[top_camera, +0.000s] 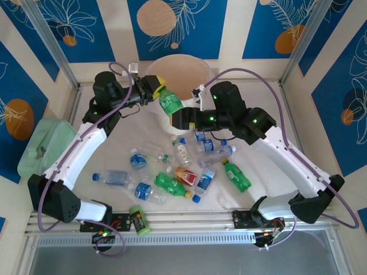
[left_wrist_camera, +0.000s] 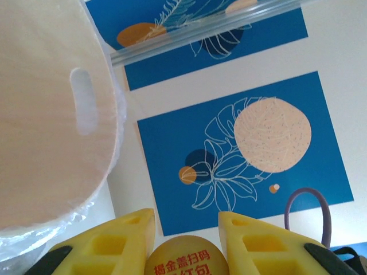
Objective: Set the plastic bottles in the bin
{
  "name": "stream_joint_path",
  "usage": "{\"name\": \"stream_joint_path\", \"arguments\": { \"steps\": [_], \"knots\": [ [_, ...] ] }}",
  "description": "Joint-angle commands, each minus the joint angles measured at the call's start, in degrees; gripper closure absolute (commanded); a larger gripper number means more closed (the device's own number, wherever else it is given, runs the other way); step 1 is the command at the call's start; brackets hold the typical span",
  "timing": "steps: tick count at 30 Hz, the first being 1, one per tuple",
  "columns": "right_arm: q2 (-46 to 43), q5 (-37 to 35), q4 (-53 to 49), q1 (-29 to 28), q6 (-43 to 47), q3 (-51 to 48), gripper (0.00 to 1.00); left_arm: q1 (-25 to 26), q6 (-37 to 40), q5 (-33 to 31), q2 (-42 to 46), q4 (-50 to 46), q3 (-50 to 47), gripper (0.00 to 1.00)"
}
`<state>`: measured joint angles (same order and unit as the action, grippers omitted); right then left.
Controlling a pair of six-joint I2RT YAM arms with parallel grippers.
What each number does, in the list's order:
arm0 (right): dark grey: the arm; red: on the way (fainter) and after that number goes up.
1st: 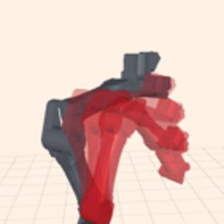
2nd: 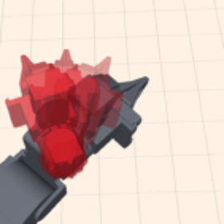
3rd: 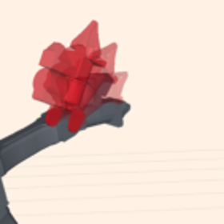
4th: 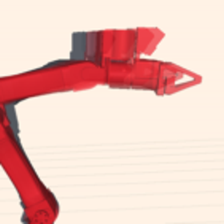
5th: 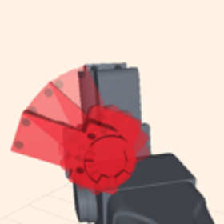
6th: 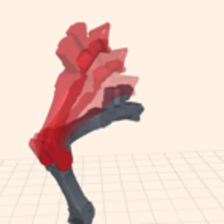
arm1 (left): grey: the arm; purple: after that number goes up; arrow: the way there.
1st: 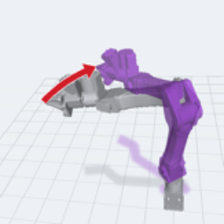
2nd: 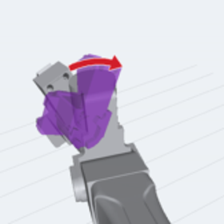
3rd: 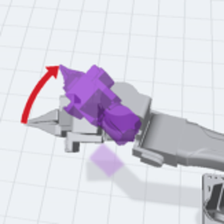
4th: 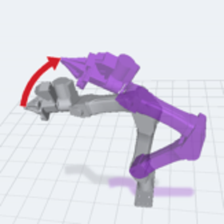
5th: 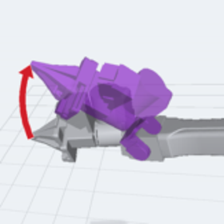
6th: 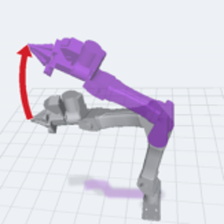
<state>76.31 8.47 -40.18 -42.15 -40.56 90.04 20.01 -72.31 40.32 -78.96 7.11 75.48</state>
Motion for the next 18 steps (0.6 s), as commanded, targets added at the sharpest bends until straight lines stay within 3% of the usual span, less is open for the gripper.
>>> {"name": "stream_joint_path", "arguments": {
  "steps": [1, 13, 18],
  "knots": [
    [0.1, 1.8, 1.1, 0.5, 0.0, 2.0, 0.18, 0.8, -0.6, 2.2, -0.3, 3.1, 1.9, 0.77],
    [0.3, 2.2, 2.1, 1.5, -0.5, 1.4, 0.32, 1.6, 0.2, 2.8, -1.3, 2.7, 1.9, 0.77],
    [0.2, 2.1, 2.2, 1.5, -0.6, 0.8, 0.37, 1.6, 1.4, 2.1, -1.3, 1.3, 1.9, 0.71]
  ]
}}
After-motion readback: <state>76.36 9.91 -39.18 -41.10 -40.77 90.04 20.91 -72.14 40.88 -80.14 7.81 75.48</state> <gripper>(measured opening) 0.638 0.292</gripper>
